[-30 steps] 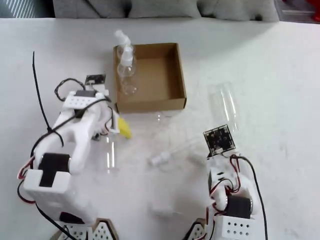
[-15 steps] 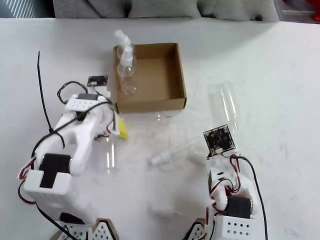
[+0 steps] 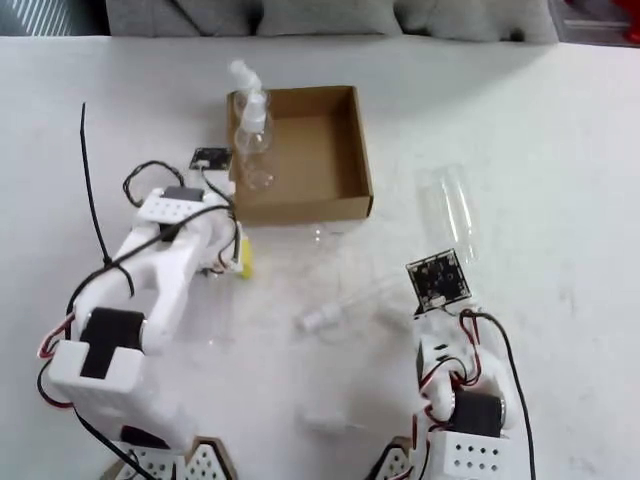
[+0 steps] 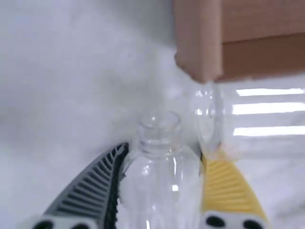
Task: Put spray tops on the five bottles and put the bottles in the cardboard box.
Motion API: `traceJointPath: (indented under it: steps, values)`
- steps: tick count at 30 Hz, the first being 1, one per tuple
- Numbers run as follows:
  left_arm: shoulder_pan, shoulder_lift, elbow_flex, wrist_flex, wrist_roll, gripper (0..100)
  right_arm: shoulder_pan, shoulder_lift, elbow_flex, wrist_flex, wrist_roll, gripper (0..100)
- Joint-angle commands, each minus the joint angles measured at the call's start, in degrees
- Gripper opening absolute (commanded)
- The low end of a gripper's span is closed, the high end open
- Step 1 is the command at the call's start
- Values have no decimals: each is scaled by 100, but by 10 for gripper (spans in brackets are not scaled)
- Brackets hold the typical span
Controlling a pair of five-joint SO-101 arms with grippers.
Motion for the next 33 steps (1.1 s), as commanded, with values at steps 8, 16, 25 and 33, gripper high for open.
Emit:
traceJointPath:
  steps: [8, 16, 25, 33]
  values:
    - [-4, -2149, 1424, -914, -79, 83, 4, -31, -44, -119, 53, 34]
    - [-4, -3310, 2330, -1767, -26, 82, 4, -31, -44, -110, 53, 33]
    - [-4, -4804, 3358, -2664, -62, 83, 4, -31, -44, -110, 53, 33]
    - [-4, -6747, 4369, -3622, -70, 83, 4, -31, -44, -110, 35, 33]
